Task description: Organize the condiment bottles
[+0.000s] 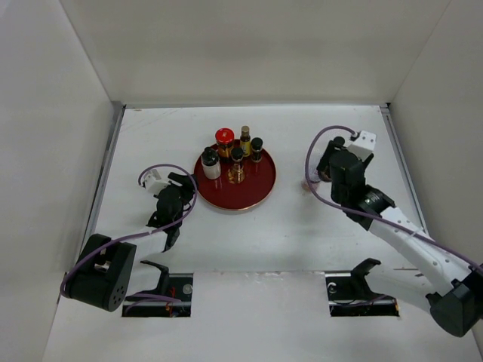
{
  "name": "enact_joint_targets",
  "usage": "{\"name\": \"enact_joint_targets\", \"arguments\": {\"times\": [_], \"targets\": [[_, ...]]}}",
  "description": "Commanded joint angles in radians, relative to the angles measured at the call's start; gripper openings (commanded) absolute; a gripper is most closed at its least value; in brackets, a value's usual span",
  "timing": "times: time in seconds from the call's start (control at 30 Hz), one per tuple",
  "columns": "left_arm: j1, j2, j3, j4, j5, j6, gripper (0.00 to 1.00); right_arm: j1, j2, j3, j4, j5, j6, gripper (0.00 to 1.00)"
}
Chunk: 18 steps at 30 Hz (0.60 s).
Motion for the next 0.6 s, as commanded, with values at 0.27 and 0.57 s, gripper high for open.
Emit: {"name": "enact_joint_targets", "arguments": {"times": [0.27, 0.57], "targets": [[-0.008, -0.005, 0.032, 0.053, 0.003, -0.003, 0.58, 0.192, 0.417, 0.316, 0.386, -0.184, -0.036, 0.49], [-0.023, -0.016, 0.032, 0.053, -0.014, 0.011, 0.58, 0.206, 0.784, 0.508, 0.462, -0.248, -0.048, 0.49]]}}
